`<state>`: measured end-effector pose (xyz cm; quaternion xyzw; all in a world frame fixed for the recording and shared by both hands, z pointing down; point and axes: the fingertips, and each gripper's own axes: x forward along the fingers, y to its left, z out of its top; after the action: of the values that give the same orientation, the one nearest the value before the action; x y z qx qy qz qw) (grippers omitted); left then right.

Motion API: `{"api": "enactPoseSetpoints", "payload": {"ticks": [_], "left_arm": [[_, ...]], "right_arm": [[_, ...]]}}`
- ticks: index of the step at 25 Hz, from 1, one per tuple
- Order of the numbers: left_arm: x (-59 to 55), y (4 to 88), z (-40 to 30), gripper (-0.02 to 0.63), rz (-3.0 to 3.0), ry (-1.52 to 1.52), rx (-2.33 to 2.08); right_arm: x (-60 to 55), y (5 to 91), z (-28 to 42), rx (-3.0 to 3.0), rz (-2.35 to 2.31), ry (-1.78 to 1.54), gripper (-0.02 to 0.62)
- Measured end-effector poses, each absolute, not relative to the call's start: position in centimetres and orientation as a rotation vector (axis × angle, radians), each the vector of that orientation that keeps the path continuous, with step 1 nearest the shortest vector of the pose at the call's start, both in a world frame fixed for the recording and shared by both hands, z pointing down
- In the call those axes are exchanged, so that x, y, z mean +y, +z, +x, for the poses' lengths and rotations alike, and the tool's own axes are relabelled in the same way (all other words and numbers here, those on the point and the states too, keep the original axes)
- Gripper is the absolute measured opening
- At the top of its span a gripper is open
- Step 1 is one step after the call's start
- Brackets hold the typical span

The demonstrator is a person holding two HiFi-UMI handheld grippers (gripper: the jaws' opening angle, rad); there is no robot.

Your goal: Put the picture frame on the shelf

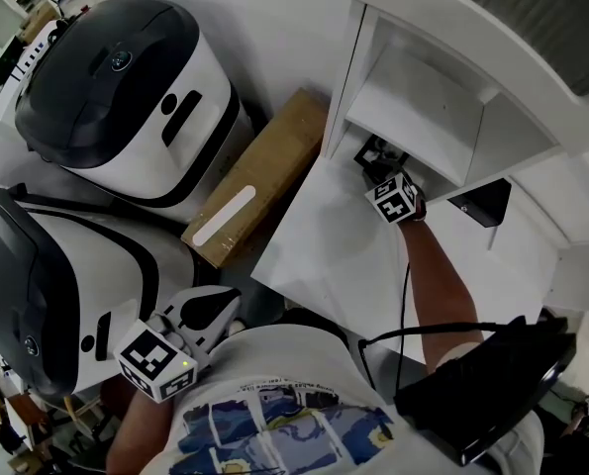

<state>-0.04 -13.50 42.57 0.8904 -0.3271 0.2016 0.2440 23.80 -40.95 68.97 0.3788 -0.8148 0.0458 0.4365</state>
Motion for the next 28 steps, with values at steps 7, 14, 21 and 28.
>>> {"api": "enactPoseSetpoints", "payload": {"ticks": [7,14,21,28], "left_arm": [[-12.9,42.4,-0.3,0.012,2.449,0.541,-0.877],[-11.5,42.0,-1.0,0.012,2.495,0.516,-0.836],[-9.0,41.3,-3.1,0.012,2.531,0.487,-0.8],[-6.5,41.0,-5.1,0.012,2.589,0.484,-0.744]], "right_arm": [[-39.9,67.8,23.1,-2.045,0.95,0.106,0.11],[-37.2,65.8,21.7,-2.063,0.987,0.081,0.057],[-31.4,64.4,19.3,-2.096,1.007,0.148,0.031],[-24.7,63.5,16.0,-2.121,1.03,0.232,0.026]]}}
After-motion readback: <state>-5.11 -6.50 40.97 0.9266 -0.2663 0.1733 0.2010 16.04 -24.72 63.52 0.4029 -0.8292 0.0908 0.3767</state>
